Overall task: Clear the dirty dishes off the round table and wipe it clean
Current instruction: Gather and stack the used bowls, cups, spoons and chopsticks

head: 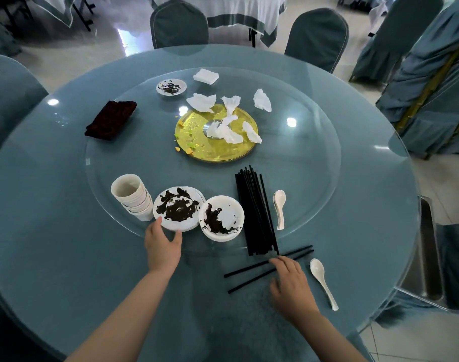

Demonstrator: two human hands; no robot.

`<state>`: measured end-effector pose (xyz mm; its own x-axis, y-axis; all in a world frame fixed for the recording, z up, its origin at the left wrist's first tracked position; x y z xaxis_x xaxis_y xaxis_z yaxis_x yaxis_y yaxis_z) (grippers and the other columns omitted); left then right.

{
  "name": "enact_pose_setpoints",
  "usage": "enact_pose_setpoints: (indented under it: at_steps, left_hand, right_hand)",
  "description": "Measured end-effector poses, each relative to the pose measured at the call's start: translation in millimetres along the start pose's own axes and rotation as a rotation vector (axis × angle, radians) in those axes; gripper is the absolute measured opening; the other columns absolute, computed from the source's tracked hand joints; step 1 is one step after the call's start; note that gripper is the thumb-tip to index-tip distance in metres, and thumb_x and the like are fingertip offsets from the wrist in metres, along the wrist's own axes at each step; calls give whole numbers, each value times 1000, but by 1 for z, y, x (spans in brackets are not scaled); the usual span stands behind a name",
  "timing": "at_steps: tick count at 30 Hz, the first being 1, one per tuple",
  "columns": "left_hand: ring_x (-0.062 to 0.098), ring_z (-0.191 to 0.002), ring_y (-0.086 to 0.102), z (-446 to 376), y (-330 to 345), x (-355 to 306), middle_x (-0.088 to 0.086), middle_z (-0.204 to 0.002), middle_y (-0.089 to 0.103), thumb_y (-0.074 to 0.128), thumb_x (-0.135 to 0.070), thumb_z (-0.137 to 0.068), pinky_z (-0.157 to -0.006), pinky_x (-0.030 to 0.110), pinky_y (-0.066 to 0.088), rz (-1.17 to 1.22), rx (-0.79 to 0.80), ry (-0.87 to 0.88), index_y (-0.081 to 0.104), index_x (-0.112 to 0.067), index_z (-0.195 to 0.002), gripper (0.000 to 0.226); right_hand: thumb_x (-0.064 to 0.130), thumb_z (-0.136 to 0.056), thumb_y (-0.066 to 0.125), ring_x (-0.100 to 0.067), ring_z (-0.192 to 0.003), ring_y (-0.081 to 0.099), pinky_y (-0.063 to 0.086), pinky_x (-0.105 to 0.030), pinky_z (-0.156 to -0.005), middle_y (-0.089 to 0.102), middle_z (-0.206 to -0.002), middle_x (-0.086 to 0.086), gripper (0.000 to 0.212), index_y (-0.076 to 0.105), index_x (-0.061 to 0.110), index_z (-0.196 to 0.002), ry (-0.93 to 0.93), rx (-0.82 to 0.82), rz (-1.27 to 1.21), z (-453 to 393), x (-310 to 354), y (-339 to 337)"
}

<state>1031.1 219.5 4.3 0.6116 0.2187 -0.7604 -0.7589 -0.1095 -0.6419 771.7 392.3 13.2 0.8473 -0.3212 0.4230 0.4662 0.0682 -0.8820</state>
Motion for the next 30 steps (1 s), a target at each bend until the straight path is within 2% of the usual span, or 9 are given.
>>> enact_pose_setpoints:
  at_steps: [7, 13, 18, 21, 23, 25, 27, 28, 30]
  left_hand:
    - [32, -145, 16, -6, 0, 8, 4, -161, 15, 60, -37, -91, -118, 44, 16, -337, 226, 10, 22, -17, -152, 75]
    - [32, -145, 17, 0, -6, 2, 8, -160, 17, 64, -26, -89, -118, 43, 18, -277, 227, 40, 23, -13, -152, 76]
    - [28, -125, 42, 35, -14, 8, 10, -132, 47, 65, -12, -84, -106, 37, 32, -147, 124, 112, 49, -10, -131, 50]
    - [23, -106, 53, 63, -7, 17, 0, -108, 55, 65, -8, -81, -99, 35, 40, -136, 217, 224, 61, -13, -113, 33]
    - [18, -100, 51, 83, 0, 23, -9, -101, 54, 62, -11, -80, -98, 39, 43, -153, 381, 308, 64, -17, -107, 28]
    - [14, -106, 47, 103, 6, 27, -11, -110, 52, 58, -19, -82, -103, 32, 37, -212, 538, 398, 62, -21, -114, 32]
    - [13, -122, 43, 117, 11, 26, -10, -129, 48, 41, -43, -80, -108, 24, 28, -276, 629, 498, 54, -24, -127, 52]
    - [12, -130, 37, 120, 13, 24, -10, -138, 43, 31, -51, -77, -110, 23, 24, -335, 675, 534, 48, -25, -135, 66]
    - [12, -137, 30, 124, 17, 20, -11, -147, 37, 22, -57, -78, -113, 27, 22, -510, 738, 591, 38, -27, -144, 74]
  right_hand:
    - [14, -91, 42, -24, -144, 17, 24, -37, -116, 11, -162, -1, 65, 21, 17, -152, 42, 152, 191, -22, -8, -6]
    - [12, -93, 39, -27, -135, 32, 32, -37, -107, 34, -147, -5, 54, 33, 17, -146, -24, 193, 410, -31, -7, -4]
    - [2, -82, 53, -31, -100, 58, 46, -39, -83, 56, -105, -7, 30, 59, 12, -109, -129, 147, 427, -24, -15, 2]
    - [4, -90, 41, -31, -110, 52, 40, -38, -91, 53, -115, -10, 31, 53, 9, -118, -209, 232, 474, -17, -14, 4]
    - [6, -92, 35, -30, -112, 50, 39, -38, -93, 51, -118, -11, 32, 50, 8, -120, -237, 302, 501, -11, -9, 6]
    - [7, -83, 34, -27, -90, 61, 50, -35, -75, 59, -96, -9, 31, 60, 10, -100, -319, 300, 517, -6, -4, 8]
    - [13, -68, 38, -17, -57, 61, 47, -26, -47, 57, -66, -1, 23, 61, 17, -70, -314, 376, 521, 1, -2, 10]
    - [13, -68, 40, -17, -57, 60, 47, -26, -46, 58, -66, -1, 22, 61, 17, -70, -344, 319, 538, 4, -1, 11]
    - [3, -84, 36, -28, -89, 61, 51, -35, -71, 60, -97, -12, 30, 61, 7, -100, -367, 370, 542, 7, 3, 10]
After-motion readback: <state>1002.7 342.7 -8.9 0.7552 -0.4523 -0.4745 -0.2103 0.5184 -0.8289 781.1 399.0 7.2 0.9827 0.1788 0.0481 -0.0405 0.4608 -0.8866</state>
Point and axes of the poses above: each hand's wrist, its own z-axis away from the middle knuckle, its own y-axis out of the palm, x = y × z, the point moved 1 cm from there along -z, towards the middle knuckle
